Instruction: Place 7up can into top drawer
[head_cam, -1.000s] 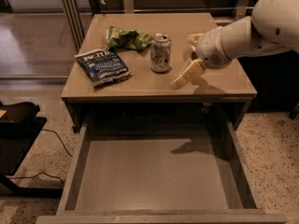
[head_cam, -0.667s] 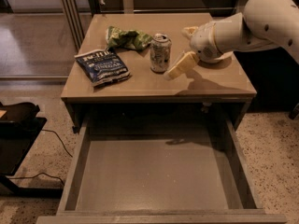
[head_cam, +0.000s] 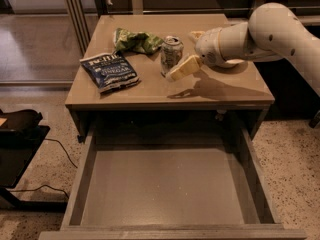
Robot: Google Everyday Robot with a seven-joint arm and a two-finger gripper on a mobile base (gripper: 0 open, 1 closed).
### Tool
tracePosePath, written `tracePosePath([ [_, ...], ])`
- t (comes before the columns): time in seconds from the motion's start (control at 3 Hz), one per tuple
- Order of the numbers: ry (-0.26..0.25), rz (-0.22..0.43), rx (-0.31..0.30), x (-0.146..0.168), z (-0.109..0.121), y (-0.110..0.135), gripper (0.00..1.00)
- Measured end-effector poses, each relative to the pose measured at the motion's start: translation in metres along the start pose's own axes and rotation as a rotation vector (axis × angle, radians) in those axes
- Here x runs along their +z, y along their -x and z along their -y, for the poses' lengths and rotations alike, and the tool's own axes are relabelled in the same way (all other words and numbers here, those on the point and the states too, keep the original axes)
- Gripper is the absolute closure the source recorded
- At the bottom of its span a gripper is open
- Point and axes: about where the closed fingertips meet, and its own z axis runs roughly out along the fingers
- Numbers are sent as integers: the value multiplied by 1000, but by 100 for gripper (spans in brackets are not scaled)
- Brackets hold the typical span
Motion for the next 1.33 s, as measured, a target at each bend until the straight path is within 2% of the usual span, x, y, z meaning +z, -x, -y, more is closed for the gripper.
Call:
tracePosePath([
  [0.67,16,74,58,35,2,10,0],
  [1.0,16,75,58,35,2,10,19],
  [1.33,16,75,58,36,2,10,42],
])
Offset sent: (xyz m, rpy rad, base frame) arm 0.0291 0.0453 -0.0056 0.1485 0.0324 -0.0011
